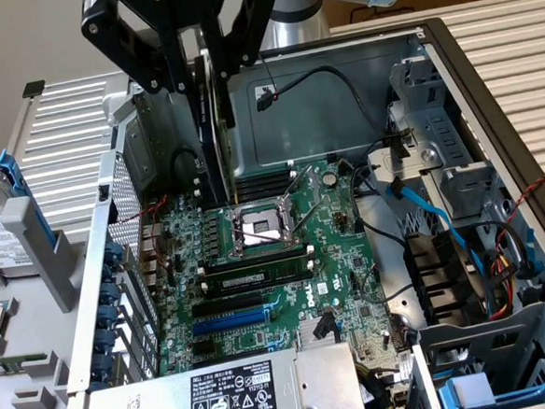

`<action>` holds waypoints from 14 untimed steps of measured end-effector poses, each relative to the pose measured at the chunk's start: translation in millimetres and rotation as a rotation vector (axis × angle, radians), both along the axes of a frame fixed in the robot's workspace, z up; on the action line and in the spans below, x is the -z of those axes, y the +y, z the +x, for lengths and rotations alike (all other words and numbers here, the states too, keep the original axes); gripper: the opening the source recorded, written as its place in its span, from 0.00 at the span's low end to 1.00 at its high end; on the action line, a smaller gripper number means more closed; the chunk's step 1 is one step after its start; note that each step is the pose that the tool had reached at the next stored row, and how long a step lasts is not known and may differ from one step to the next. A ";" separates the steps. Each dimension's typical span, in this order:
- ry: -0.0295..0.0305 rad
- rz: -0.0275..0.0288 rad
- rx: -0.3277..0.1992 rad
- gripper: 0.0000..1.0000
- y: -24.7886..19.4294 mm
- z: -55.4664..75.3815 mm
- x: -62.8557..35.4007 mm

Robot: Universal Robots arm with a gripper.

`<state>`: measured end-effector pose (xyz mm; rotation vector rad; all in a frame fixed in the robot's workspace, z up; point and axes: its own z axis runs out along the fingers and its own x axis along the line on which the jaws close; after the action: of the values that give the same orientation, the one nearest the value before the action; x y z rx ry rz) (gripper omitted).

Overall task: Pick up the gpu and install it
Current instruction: 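Pick up the gpu and move the gpu toward the slot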

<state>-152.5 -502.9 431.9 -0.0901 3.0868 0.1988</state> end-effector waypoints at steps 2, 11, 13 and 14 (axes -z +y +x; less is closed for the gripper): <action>-0.0001 0.0002 -0.037 0.29 0.0 0.1 0.1; -0.0001 0.0002 -0.167 0.29 0.0 2.9 0.1; -0.0002 0.0002 -0.193 0.29 0.0 3.4 0.1; -0.0001 0.0002 -0.205 0.29 0.0 3.7 0.1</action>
<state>-148.8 -502.9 431.8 -0.4077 3.0740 0.2064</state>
